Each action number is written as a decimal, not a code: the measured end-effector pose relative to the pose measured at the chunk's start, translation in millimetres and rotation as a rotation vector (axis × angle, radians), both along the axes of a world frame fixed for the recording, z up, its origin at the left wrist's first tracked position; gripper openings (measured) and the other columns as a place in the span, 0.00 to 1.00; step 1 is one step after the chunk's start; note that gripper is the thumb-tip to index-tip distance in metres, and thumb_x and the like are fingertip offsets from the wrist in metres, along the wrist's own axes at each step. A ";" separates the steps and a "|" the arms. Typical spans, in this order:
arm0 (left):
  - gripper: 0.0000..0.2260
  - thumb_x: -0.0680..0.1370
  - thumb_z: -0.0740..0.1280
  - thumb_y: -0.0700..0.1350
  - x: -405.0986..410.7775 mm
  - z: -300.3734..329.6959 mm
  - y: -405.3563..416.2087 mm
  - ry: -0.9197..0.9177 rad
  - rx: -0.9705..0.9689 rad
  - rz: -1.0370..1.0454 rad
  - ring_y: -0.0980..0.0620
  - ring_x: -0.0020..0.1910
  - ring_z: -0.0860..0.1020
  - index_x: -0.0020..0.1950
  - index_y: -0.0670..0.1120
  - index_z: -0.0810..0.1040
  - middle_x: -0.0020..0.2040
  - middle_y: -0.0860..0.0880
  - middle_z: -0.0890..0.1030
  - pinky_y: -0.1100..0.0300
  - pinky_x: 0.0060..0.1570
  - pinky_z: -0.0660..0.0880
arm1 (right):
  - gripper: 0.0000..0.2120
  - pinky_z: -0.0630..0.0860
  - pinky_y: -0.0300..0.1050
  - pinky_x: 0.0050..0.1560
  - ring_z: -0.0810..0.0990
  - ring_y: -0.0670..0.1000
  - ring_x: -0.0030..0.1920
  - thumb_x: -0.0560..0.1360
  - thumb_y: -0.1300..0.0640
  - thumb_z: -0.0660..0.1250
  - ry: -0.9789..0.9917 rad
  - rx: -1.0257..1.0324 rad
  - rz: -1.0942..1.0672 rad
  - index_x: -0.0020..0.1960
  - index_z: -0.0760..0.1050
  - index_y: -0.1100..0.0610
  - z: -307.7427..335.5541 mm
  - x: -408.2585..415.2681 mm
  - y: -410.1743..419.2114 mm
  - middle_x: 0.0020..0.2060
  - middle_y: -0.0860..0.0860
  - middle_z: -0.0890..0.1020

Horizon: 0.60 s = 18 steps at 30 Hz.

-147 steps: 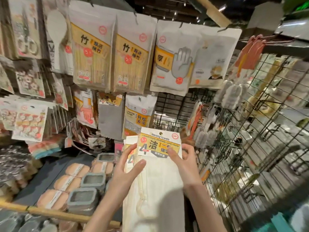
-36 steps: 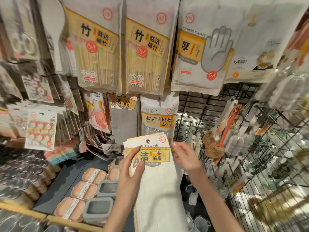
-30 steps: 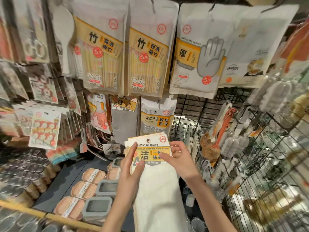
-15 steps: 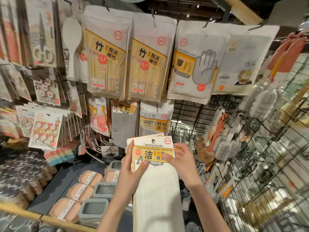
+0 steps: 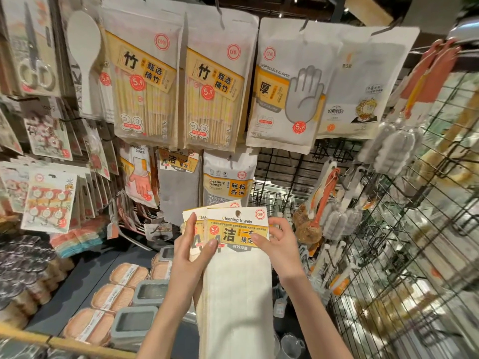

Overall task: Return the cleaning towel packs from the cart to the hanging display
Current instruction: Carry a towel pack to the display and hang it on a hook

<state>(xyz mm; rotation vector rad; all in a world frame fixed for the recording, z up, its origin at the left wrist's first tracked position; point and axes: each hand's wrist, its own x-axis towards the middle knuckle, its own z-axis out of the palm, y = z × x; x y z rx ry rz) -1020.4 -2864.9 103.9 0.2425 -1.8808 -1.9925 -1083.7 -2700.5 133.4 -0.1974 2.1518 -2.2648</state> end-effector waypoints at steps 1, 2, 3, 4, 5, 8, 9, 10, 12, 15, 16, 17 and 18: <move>0.28 0.75 0.68 0.50 -1.6 -0.7 -0.4 -0.007 -0.009 -0.001 0.62 0.65 0.68 0.70 0.69 0.62 0.61 0.68 0.66 0.51 0.70 0.64 | 0.18 0.77 0.33 0.38 0.83 0.44 0.41 0.71 0.70 0.70 -0.002 -0.008 -0.015 0.52 0.67 0.54 -2.4 -1.3 2.1 0.47 0.56 0.82; 0.25 0.76 0.67 0.51 -2.7 -1.6 -1.1 -0.014 -0.016 0.001 0.60 0.65 0.68 0.68 0.72 0.62 0.60 0.69 0.65 0.52 0.69 0.63 | 0.19 0.78 0.34 0.38 0.83 0.45 0.42 0.71 0.70 0.70 -0.006 -0.022 -0.029 0.53 0.67 0.52 -5.1 -2.0 4.4 0.47 0.56 0.83; 0.24 0.77 0.65 0.52 -4.1 -2.7 -2.1 -0.017 -0.019 0.006 0.59 0.66 0.67 0.66 0.74 0.62 0.60 0.70 0.64 0.53 0.68 0.63 | 0.21 0.78 0.35 0.39 0.84 0.47 0.43 0.71 0.69 0.70 -0.007 -0.039 -0.040 0.55 0.67 0.50 -7.6 -2.8 6.7 0.47 0.55 0.83; 0.23 0.78 0.64 0.52 -5.4 -4.1 -3.5 -0.016 -0.018 0.014 0.59 0.66 0.66 0.65 0.75 0.62 0.60 0.70 0.64 0.54 0.67 0.63 | 0.23 0.79 0.36 0.41 0.84 0.49 0.44 0.71 0.69 0.70 -0.003 -0.053 -0.044 0.58 0.66 0.49 -9.9 -4.2 9.2 0.46 0.55 0.84; 0.23 0.79 0.63 0.50 -6.8 -6.0 -4.6 -0.014 -0.018 0.025 0.60 0.65 0.66 0.65 0.76 0.61 0.61 0.68 0.65 0.54 0.66 0.62 | 0.25 0.80 0.39 0.44 0.84 0.50 0.45 0.72 0.69 0.69 0.003 -0.060 -0.042 0.60 0.66 0.48 -12.3 -5.1 11.7 0.46 0.55 0.84; 0.26 0.80 0.64 0.45 -8.2 -10.2 -8.7 -0.013 -0.015 0.069 0.63 0.63 0.66 0.69 0.71 0.61 0.65 0.61 0.65 0.56 0.67 0.61 | 0.26 0.80 0.43 0.49 0.83 0.53 0.48 0.72 0.70 0.68 0.028 -0.064 -0.050 0.61 0.67 0.47 -19.3 -6.8 19.0 0.48 0.58 0.82; 0.26 0.80 0.64 0.44 -9.2 -10.8 -9.9 -0.019 -0.018 0.078 0.62 0.64 0.66 0.70 0.70 0.61 0.66 0.60 0.65 0.56 0.67 0.61 | 0.25 0.80 0.42 0.48 0.82 0.55 0.48 0.72 0.72 0.67 0.024 -0.076 -0.060 0.62 0.67 0.49 -23.0 -8.3 21.1 0.49 0.61 0.82; 0.27 0.80 0.64 0.43 -9.9 -11.2 -11.0 -0.028 -0.032 0.086 0.61 0.64 0.66 0.70 0.69 0.61 0.66 0.59 0.65 0.55 0.67 0.61 | 0.25 0.80 0.41 0.46 0.82 0.55 0.47 0.72 0.73 0.66 0.013 -0.095 -0.068 0.63 0.67 0.52 -27.7 -9.8 23.0 0.49 0.62 0.81; 0.27 0.80 0.64 0.42 -10.4 -12.0 -12.6 -0.036 -0.089 0.106 0.63 0.63 0.67 0.70 0.68 0.61 0.65 0.56 0.65 0.57 0.67 0.60 | 0.25 0.80 0.39 0.42 0.82 0.54 0.45 0.73 0.75 0.64 -0.017 -0.125 -0.082 0.64 0.66 0.56 -39.7 -12.6 26.2 0.47 0.63 0.81; 0.27 0.79 0.63 0.39 -8.4 -14.1 -16.6 -0.026 -0.140 0.143 0.72 0.57 0.67 0.70 0.65 0.60 0.64 0.53 0.64 0.62 0.66 0.58 | 0.24 0.79 0.37 0.39 0.84 0.50 0.43 0.73 0.75 0.64 -0.067 -0.141 -0.152 0.64 0.69 0.55 -60.9 -16.8 31.0 0.46 0.58 0.83; 0.27 0.79 0.63 0.38 -7.5 -15.5 -19.7 -0.026 -0.145 0.155 0.69 0.59 0.68 0.70 0.64 0.60 0.64 0.53 0.64 0.61 0.67 0.58 | 0.24 0.79 0.37 0.38 0.84 0.48 0.42 0.73 0.74 0.64 -0.082 -0.133 -0.187 0.63 0.70 0.54 -68.3 -18.8 33.2 0.45 0.56 0.84; 0.27 0.79 0.63 0.38 -7.2 -16.7 -23.5 -0.029 -0.151 0.170 0.64 0.62 0.68 0.70 0.64 0.61 0.64 0.53 0.64 0.60 0.68 0.58 | 0.24 0.79 0.36 0.38 0.84 0.47 0.42 0.73 0.74 0.64 -0.098 -0.117 -0.216 0.63 0.71 0.53 -75.2 -21.6 35.0 0.44 0.54 0.84; 0.27 0.79 0.63 0.38 -7.2 -17.7 -27.8 -0.034 -0.161 0.187 0.61 0.64 0.67 0.70 0.64 0.61 0.65 0.53 0.64 0.59 0.69 0.58 | 0.24 0.78 0.36 0.37 0.84 0.47 0.42 0.72 0.74 0.64 -0.116 -0.100 -0.235 0.62 0.71 0.52 -81.8 -24.6 36.7 0.43 0.53 0.84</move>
